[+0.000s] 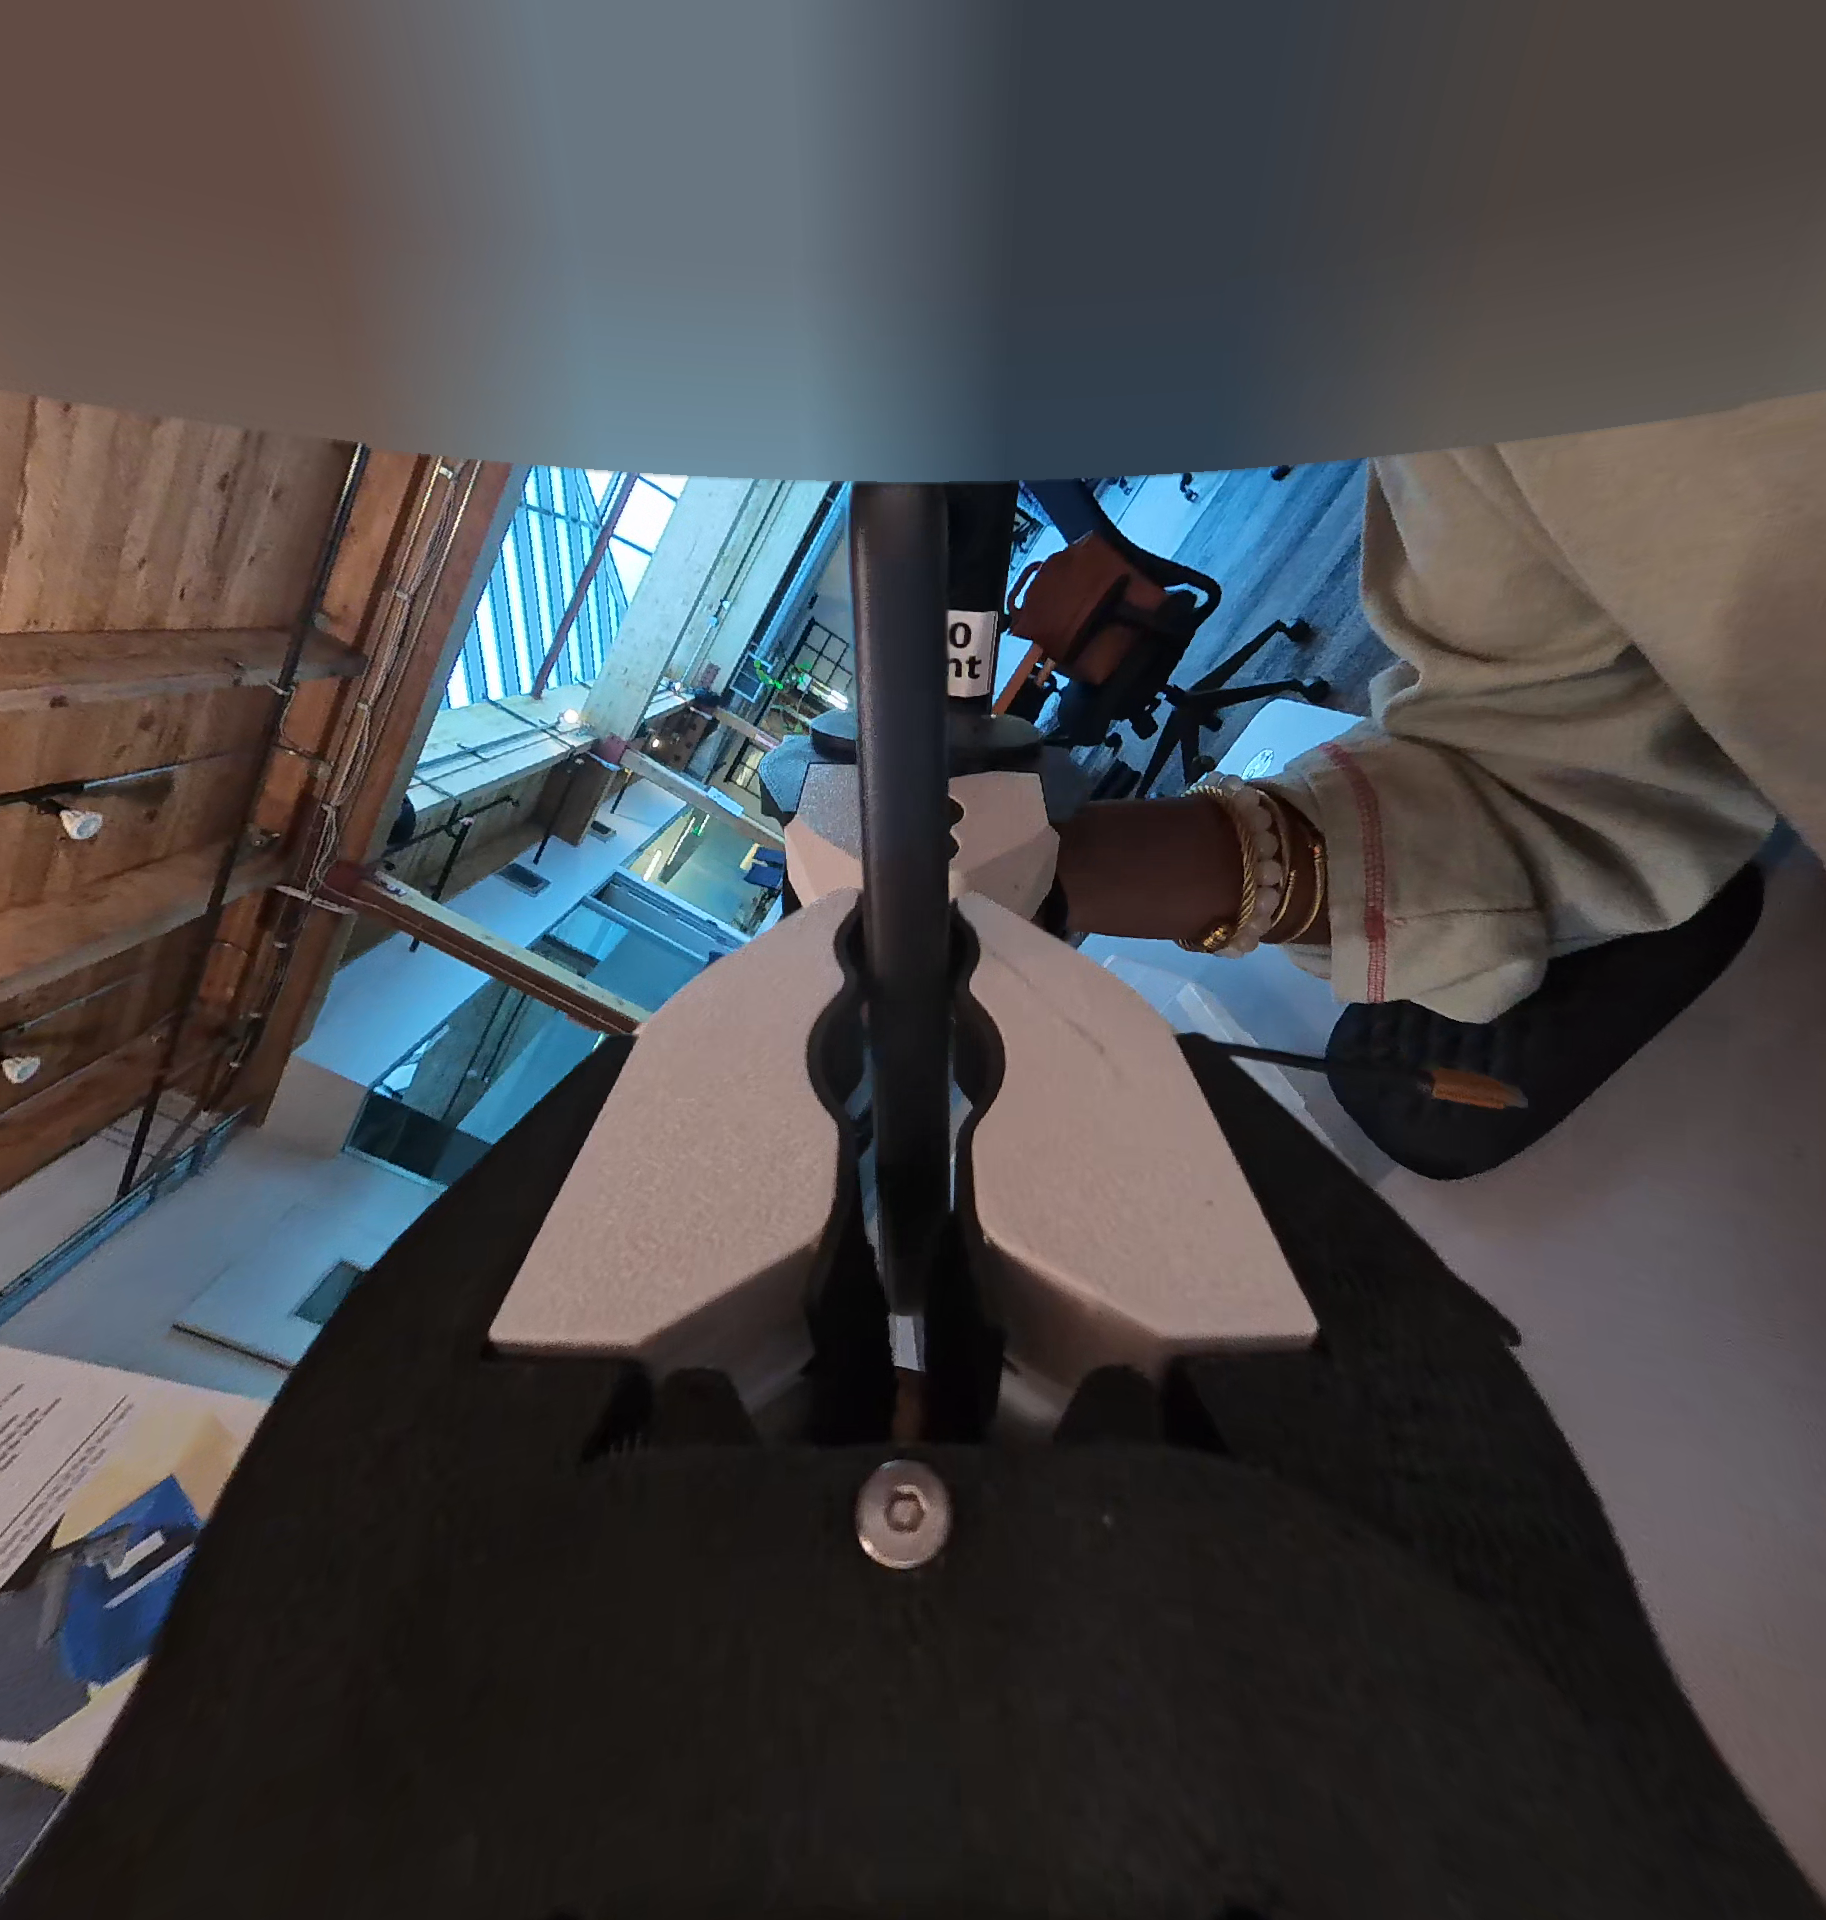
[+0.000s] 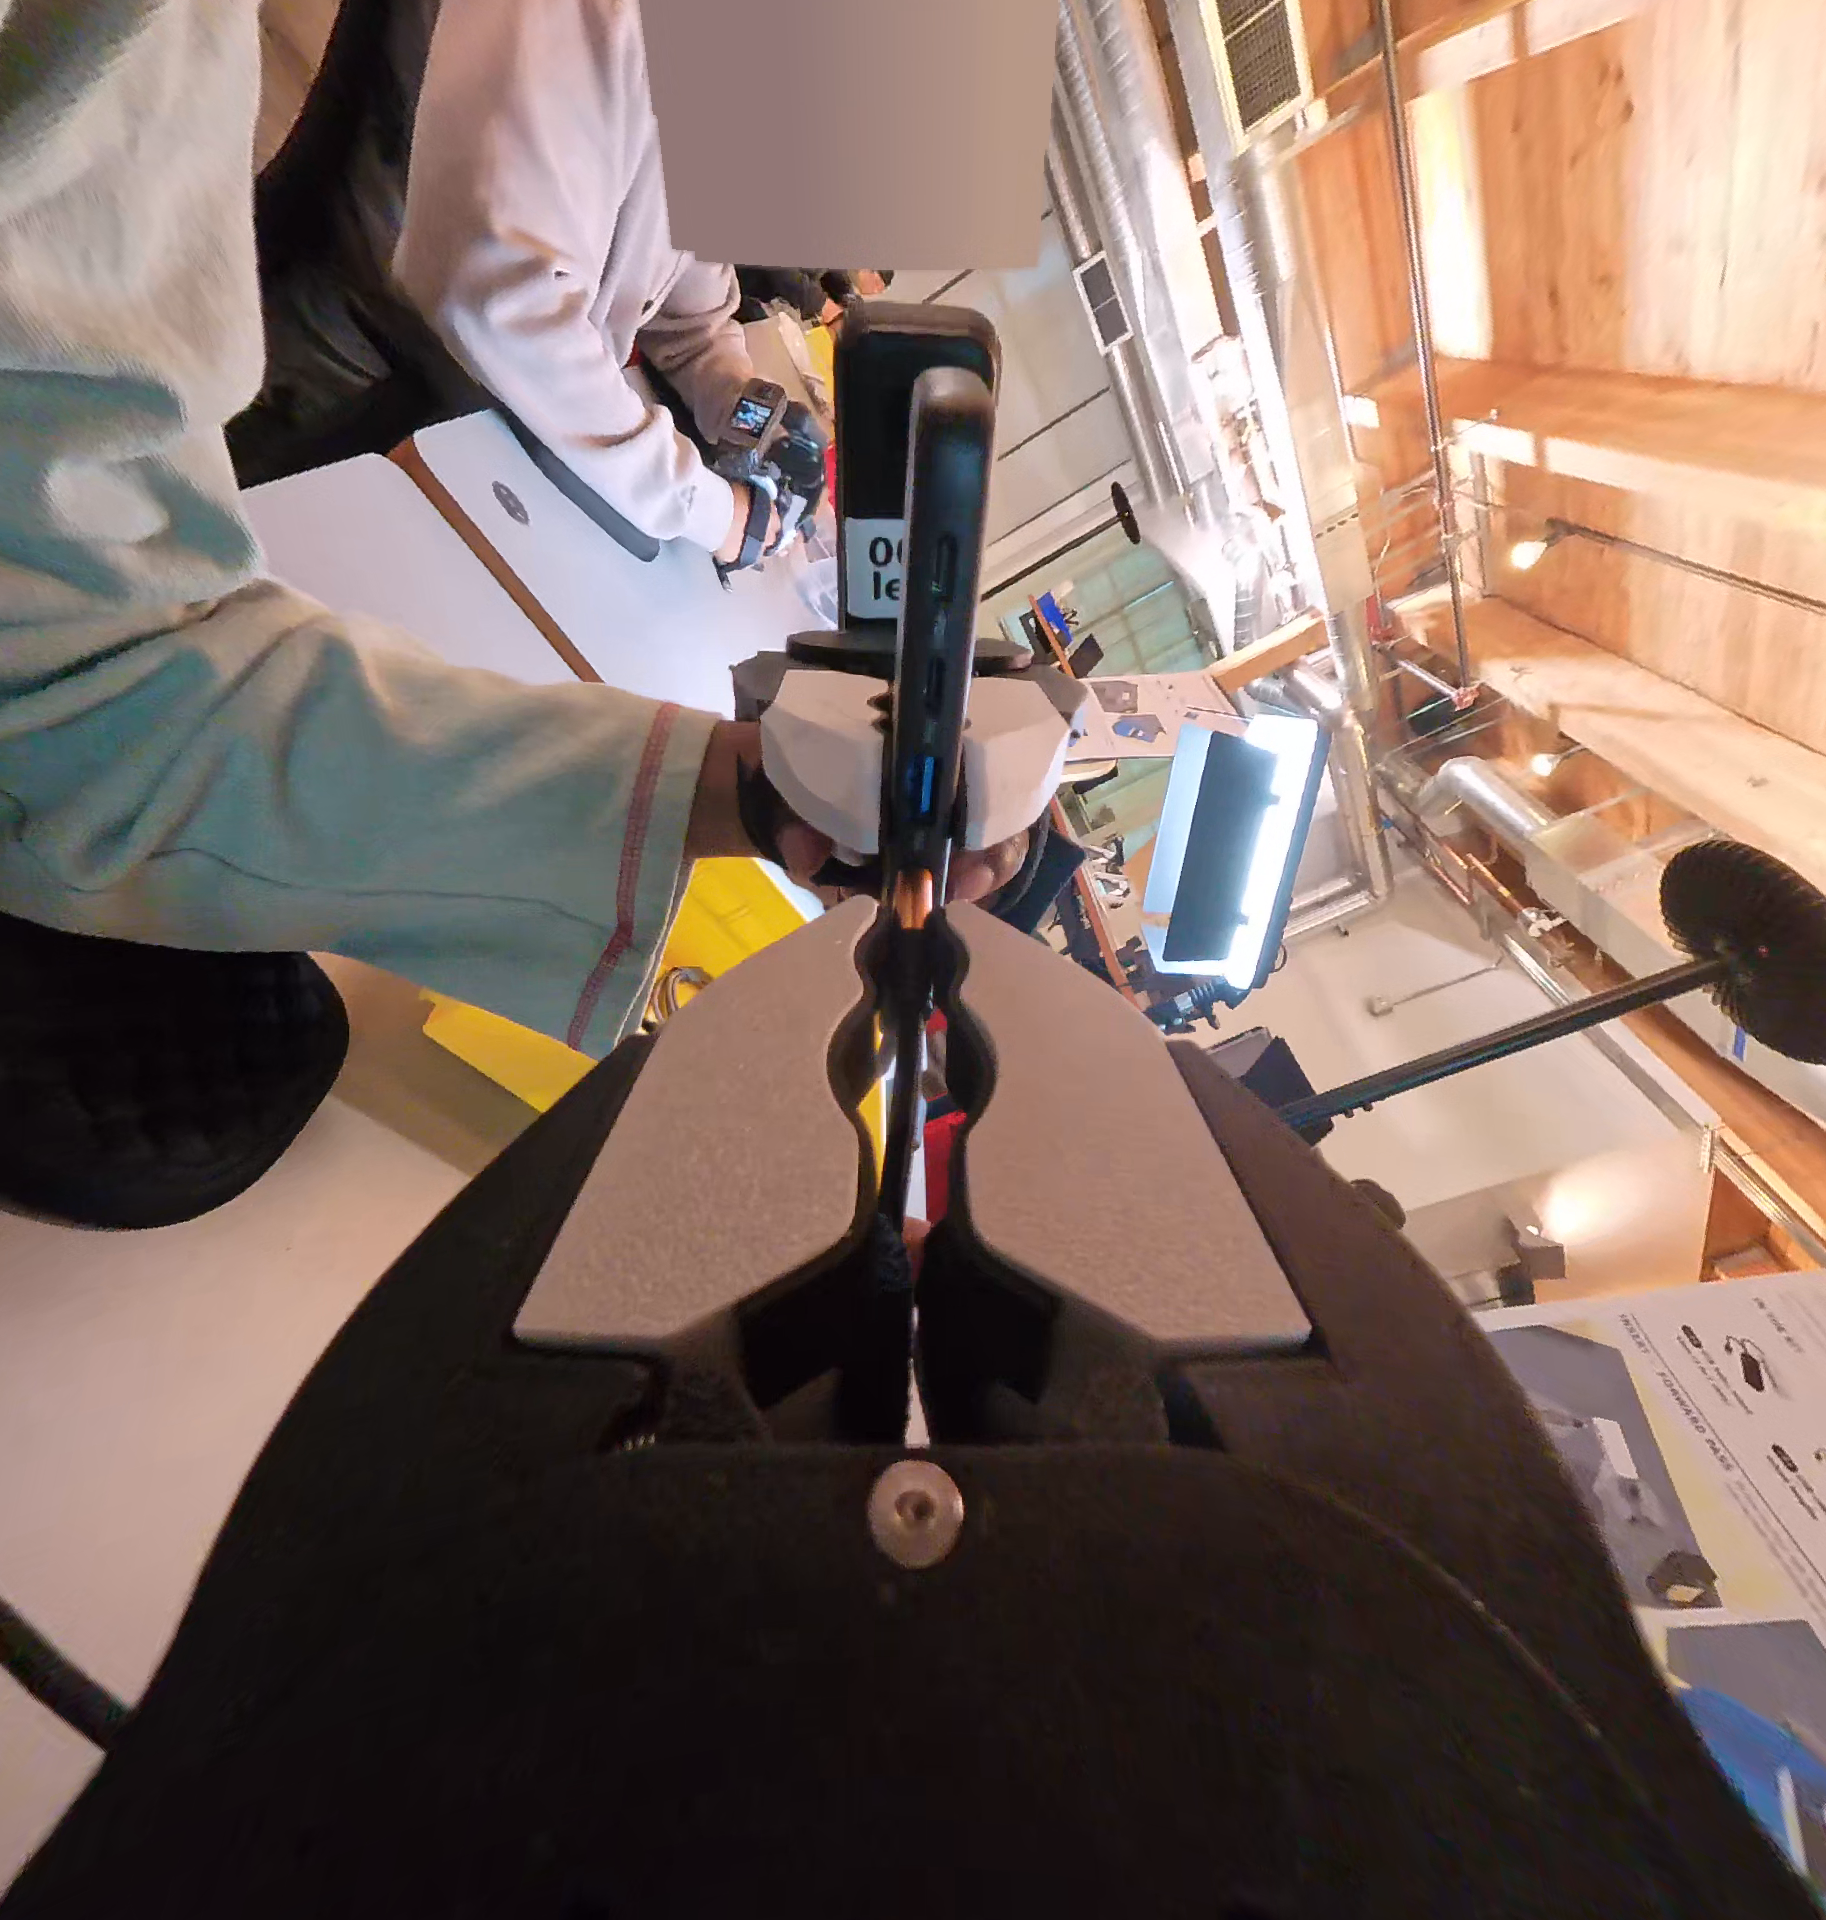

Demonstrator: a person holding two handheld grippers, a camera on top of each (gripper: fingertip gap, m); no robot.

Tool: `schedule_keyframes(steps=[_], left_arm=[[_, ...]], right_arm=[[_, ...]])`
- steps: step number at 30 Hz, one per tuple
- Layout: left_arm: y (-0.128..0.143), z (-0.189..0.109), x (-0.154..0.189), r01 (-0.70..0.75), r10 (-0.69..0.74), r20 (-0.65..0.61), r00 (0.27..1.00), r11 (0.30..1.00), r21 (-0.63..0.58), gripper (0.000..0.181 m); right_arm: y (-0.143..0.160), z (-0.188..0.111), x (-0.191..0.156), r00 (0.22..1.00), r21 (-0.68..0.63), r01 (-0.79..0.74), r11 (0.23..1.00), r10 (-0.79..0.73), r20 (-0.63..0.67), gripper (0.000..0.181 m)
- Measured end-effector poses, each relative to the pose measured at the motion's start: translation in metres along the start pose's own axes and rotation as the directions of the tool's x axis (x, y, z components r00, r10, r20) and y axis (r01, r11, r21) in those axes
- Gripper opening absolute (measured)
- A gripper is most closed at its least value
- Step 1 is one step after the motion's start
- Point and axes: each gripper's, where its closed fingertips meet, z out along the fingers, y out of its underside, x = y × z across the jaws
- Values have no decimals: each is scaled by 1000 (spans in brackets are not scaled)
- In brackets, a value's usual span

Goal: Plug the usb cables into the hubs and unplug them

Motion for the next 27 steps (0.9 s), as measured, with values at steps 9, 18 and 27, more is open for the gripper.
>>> schedule_keyframes(steps=[9,18,27], left_arm=[[13,-4,-3,-29,32,21,999,993,-110,12],[17,-1,-3,-106,116,23,993,958,-267,13],[20,-10,-10,-141,173,60,983,926,-351,16]], right_arm=[[8,-1,2,992,-135,121,983,-126,-25,8],[9,-6,4,987,-186,151,971,-157,-18,8],[13,-23,13,973,-281,199,939,-223,-54,7]])
